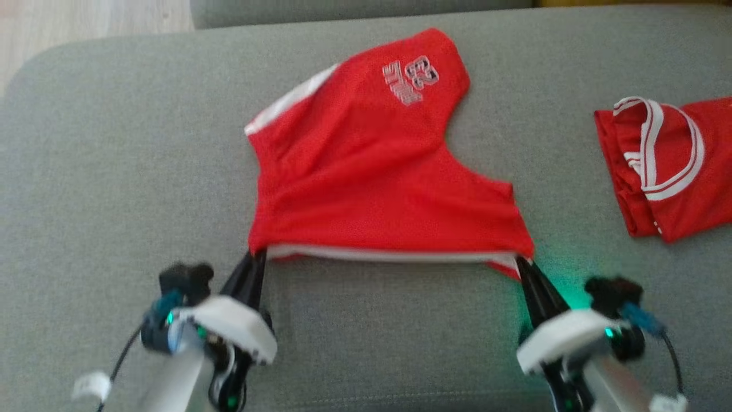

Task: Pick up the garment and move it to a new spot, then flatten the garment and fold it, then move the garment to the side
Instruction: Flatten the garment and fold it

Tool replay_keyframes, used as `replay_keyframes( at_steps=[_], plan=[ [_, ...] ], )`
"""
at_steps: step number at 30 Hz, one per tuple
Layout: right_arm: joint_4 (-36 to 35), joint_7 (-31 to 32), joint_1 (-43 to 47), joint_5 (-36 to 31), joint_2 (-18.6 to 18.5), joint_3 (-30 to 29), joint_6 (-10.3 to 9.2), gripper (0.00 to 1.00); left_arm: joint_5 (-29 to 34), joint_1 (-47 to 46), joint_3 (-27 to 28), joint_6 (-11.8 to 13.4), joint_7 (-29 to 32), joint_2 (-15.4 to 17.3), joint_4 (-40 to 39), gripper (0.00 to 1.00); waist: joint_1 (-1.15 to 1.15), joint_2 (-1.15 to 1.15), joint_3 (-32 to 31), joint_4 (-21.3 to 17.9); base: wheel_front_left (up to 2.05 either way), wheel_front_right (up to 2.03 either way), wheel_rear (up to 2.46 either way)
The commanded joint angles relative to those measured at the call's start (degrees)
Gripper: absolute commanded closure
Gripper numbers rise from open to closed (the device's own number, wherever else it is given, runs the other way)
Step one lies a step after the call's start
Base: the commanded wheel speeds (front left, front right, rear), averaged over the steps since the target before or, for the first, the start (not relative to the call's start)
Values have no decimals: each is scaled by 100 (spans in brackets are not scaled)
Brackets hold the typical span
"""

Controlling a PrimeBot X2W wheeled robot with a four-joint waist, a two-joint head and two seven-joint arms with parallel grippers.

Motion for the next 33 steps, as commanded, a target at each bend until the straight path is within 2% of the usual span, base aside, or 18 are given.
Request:
replay_keyframes(
  at_steps=[1,3,6,11,17,21,25,29,33],
  plan=[
    [-617,61,458,-179,9,-198,-5,100,44,276,231,78,-70,203,-464,100,0,0,-141,26,0,0,0],
    [-895,185,700,-254,40,-335,-5,100,51,451,232,113,-70,232,-623,100,0,0,-184,33,0,0,0],
    [-2100,824,1663,-638,186,-933,-5,100,-7,1092,247,289,33,299,-1283,100,0,0,-353,68,0,0,0],
    [-3607,1696,2719,-1002,369,-1404,-5,100,-119,1827,280,561,360,363,-2177,100,0,0,-515,113,0,0,0],
    [-4753,2338,3345,-1103,430,-1722,-5,100,-183,2344,295,806,744,474,-3082,100,0,0,-577,180,0,0,0],
    [-4950,2470,3205,-1075,433,-1847,-5,100,-187,2293,291,859,892,514,-3333,100,0,0,-549,216,0,0,0],
    [-4887,2532,2645,-1179,434,-1973,-5,100,-201,1961,298,869,1002,496,-3380,100,0,0,-393,283,0,0,0],
    [-4576,2602,1745,-1171,400,-2008,-5,100,-243,1427,324,803,1018,441,-3275,100,0,0,-135,390,0,0,0],
    [-4031,2643,728,-1128,207,-1942,-5,100,-316,848,336,691,1044,374,-3009,100,0,0,196,503,0,0,0]
  ],
)
